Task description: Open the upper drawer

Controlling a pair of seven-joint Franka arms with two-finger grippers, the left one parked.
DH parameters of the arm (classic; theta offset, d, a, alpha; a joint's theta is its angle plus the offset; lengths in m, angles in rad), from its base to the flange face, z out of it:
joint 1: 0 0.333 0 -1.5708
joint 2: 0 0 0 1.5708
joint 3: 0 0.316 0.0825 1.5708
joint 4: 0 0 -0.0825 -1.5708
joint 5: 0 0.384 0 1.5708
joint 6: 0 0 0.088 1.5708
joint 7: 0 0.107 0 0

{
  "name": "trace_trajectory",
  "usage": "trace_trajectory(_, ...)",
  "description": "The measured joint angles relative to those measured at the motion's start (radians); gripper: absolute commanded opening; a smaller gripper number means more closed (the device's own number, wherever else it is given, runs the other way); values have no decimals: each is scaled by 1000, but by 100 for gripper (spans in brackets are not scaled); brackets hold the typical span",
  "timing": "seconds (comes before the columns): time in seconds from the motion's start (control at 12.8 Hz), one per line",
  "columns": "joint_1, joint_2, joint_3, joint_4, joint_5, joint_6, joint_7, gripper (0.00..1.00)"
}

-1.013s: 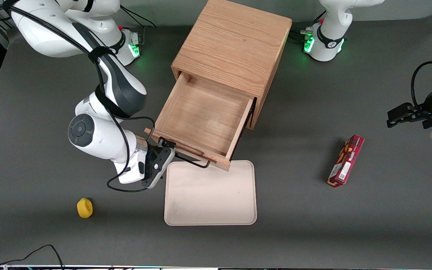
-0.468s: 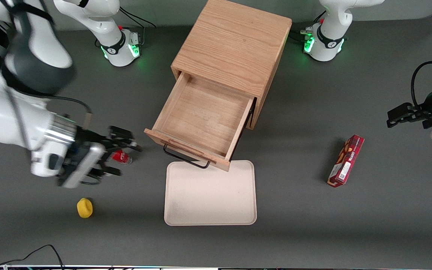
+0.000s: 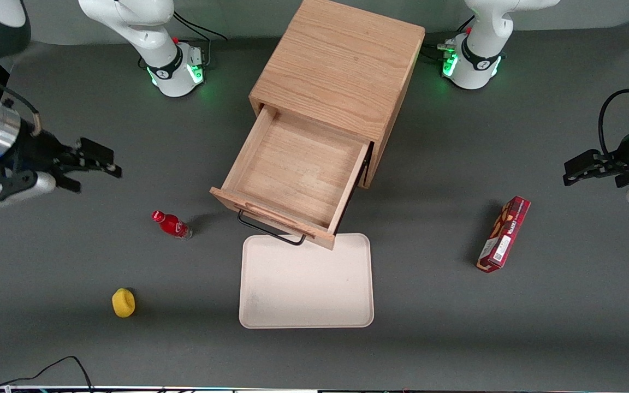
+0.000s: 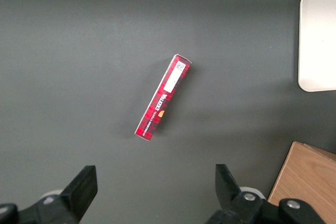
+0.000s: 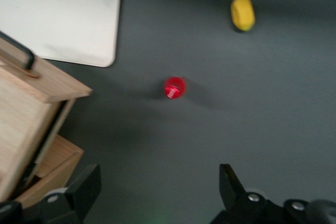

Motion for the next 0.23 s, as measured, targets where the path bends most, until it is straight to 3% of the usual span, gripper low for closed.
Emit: trace_trajectory(0.23, -38, -23, -8, -49, -22, 0, 3, 100)
